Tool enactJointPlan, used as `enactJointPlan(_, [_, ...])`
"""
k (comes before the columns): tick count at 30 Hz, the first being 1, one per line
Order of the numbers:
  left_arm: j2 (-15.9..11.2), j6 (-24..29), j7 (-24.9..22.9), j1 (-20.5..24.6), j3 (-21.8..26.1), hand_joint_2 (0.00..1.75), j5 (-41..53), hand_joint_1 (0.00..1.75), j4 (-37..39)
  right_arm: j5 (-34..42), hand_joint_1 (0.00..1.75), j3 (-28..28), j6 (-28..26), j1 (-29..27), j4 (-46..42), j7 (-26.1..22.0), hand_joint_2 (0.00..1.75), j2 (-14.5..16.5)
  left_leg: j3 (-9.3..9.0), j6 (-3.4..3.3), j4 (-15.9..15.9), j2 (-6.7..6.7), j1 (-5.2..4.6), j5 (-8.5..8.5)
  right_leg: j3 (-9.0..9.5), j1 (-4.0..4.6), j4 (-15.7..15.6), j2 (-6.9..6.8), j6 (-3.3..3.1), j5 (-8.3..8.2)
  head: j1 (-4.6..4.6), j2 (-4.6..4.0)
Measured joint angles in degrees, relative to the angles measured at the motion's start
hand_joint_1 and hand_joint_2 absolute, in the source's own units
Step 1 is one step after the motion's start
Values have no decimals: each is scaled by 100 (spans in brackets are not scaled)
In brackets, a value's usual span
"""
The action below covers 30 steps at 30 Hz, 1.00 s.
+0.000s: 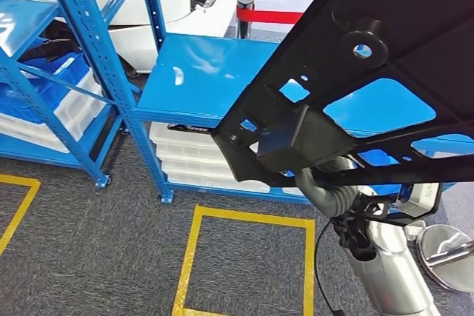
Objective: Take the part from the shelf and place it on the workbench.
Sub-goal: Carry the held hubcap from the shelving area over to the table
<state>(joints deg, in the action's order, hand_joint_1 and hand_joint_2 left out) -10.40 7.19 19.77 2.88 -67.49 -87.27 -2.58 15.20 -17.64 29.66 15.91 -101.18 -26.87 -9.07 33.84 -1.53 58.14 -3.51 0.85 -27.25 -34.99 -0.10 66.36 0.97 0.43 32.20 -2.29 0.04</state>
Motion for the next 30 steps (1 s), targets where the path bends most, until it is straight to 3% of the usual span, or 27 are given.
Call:
enactJointPlan(2, [-4,17,-31,14,39,175,0,0,0,-23,175,-28,31,-4,-22,-43,175,-12,30,37,4,-125,0,24,304,-2,-665,221,-55,-279,-1,0])
enactJointPlan(3, [-5,27,-48,19,55,175,0,0,0,-34,175,-42,39,-10,-34,-63,175,-21,58,66,6,-177,11,42,357,3,-805,290,-69,-317,-3,0])
enactJointPlan(5, [-6,54,-88,12,85,175,0,0,0,-50,175,-74,58,-31,-50,-111,175,-33,115,139,-3,-280,34,86,360,11,-870,240,-78,-317,0,0])
enactJointPlan(6, [-7,73,-108,2,97,175,0,0,0,-58,175,-93,71,-42,-52,-141,175,-37,138,170,2,-265,31,80,364,1,-907,177,-98,-325,-1,0])
enactJointPlan(8, [-14,125,-147,-2,108,175,0,0,0,-75,175,-138,101,-75,-63,-196,175,-40,256,222,233,-47,9,-104,369,-27,-980,40,-148,-355,-7,0])
enactJointPlan(10, [-22,171,-174,22,109,175,0,0,0,-103,175,-188,126,-136,-75,-227,175,-48,532,259,894,211,13,-487,357,-30,-989,-98,-176,-370,-12,0])
enactJointPlan(12, [-20,182,-190,35,109,175,0,0,0,-138,175,-255,161,-187,-78,-257,175,-57,762,292,1498,278,29,-706,348,-25,-983,-242,-177,-370,-11,0])
enactJointPlan(13, [-19,180,-194,33,109,175,0,0,0,-152,175,-292,179,-197,-78,-272,175,-61,748,302,1534,294,33,-669,347,-24,-981,-308,-175,-369,-11,0])
enactJointPlan(15, [-26,174,-192,31,109,175,0,0,0,-168,175,-359,208,-187,-79,-293,175,-63,412,298,961,374,33,-343,357,-23,-974,-424,-160,-359,-11,0])
enactJointPlan(17, [-37,158,-178,55,110,175,0,0,0,-183,175,-408,219,-156,-83,-300,175,-67,35,268,236,583,0,-85,353,9,-949,-519,-121,-342,-10,0])
enactJointPlan(19, [-42,149,-167,76,112,175,0,0,0,-206,175,-465,224,-128,-87,-307,175,-71,-69,222,-31,681,-34,-48,334,49,-924,-613,-75,-337,-8,0])
enactJointPlan(21, [-42,150,-173,60,116,175,0,0,0,-226,175,-527,225,-118,-93,-321,175,-72,-49,158,-50,588,-29,-32,338,48,-914,-687,-27,-317,-7,0])
enactJointPlan(23, [-42,152,-183,42,123,175,0,0,0,-236,175,-575,224,-119,-101,-344,175,-72,-46,89,-71,492,-7,4,276,21,-712,-516,25,-128,-5,0])
enactJointPlan(25, [-41,155,-205,52,132,175,0,0,0,-239,175,-615,224,-136,-104,-367,175,-79,-27,39,-78,389,3,31,6,-2,-51,-237,55,258,-3,0])
enactJointPlan(27, [-37,161,-248,54,144,175,0,0,0,-239,175,-660,227,-180,-101,-385,175,-86,-9,16,-75,268,-5,46,-298,-6,652,-134,64,522,-2,0])
enactJointPlan(28, [-36,165,-266,47,156,175,0,0,0,-243,175,-685,233,-203,-98,-398,175,-88,-4,13,-73,205,-8,52,-336,-5,742,-120,63,497,-2,0])
enactJointPlan(29, [-36,165,-274,37,171,175,0,0,0,-251,175,-714,242,-218,-96,-417,175,-88,-4,14,-69,140,-12,57,-264,-5,591,-104,57,357,-2,0])
enactJointPlan(30, [-37,160,-274,31,188,175,0,0,0,-266,175,-745,250,-224,-95,-444,175,-88,-7,18,-63,75,-14,61,-95,-5,232,-61,42,136,-2,0])
